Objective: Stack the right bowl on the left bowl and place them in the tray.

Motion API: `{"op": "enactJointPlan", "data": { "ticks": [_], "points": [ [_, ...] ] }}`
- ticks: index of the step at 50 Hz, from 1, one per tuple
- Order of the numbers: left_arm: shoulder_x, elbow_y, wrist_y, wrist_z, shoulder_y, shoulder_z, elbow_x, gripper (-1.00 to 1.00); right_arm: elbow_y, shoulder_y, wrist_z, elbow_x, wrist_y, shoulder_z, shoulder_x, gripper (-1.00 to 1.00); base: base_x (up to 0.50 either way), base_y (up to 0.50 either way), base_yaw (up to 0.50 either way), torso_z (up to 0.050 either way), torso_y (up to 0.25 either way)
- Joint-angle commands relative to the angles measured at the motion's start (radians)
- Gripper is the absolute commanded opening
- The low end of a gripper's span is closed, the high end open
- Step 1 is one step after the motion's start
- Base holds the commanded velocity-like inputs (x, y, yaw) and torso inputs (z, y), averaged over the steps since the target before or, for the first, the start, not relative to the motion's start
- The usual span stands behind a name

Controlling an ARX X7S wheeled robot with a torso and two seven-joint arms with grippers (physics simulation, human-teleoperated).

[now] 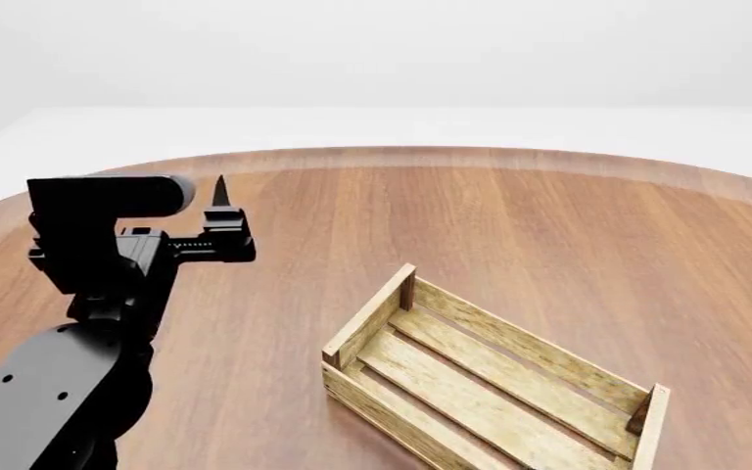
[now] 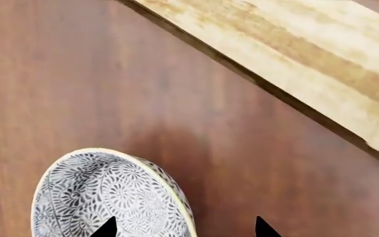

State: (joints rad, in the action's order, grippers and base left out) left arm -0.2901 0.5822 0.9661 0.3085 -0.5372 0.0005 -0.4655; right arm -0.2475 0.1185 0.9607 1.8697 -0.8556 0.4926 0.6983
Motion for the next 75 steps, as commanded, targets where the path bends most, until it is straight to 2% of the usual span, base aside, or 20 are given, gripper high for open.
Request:
{"op": "enactJointPlan", "data": {
  "ticks": [1,13,14,34,55,66,75],
  "points": [
    [-0.002,0.001,-0.002,0.004,0.002,0.002,-0.004,1.00,0.026,-0.010,-0.030,-0.016,0.004,0.006,-0.005,1.00,0.00,0.00,0.00,0.000,0.000],
    [-0.005,0.005,-0.004,0.007,0.005,0.002,-0.011,1.00,0.038,-0.016,-0.045,-0.025,0.010,0.009,-0.005,1.00,0.00,0.00,0.00,0.000,0.000],
    [-0.006,0.005,-0.004,0.008,0.005,0.002,-0.012,1.00,0.038,-0.016,-0.045,-0.025,0.010,0.009,-0.005,-1.00,0.00,0.00,0.00,0.000,0.000],
    [-0.009,0.000,-0.009,0.015,0.002,0.004,-0.017,1.00,0.006,-0.003,-0.031,-0.048,0.013,0.014,0.001,-1.00,0.00,0.00,0.00,0.000,0.000],
    [-0.014,0.000,-0.013,0.023,0.003,0.003,-0.025,1.00,-0.124,0.026,-0.011,0.015,-0.011,0.012,0.014,-1.00,0.00,0.00,0.00,0.000,0.000],
    [-0.017,-0.004,-0.013,0.026,-0.001,0.001,-0.031,1.00,-0.248,0.080,0.082,0.094,-0.014,0.005,0.033,-1.00,0.00,0.00,0.00,0.000,0.000],
    [-0.019,-0.004,-0.011,0.029,-0.006,0.003,-0.035,1.00,-0.259,0.170,0.131,0.163,-0.018,0.010,0.025,-1.00,0.00,0.00,0.00,0.000,0.000]
  ]
}}
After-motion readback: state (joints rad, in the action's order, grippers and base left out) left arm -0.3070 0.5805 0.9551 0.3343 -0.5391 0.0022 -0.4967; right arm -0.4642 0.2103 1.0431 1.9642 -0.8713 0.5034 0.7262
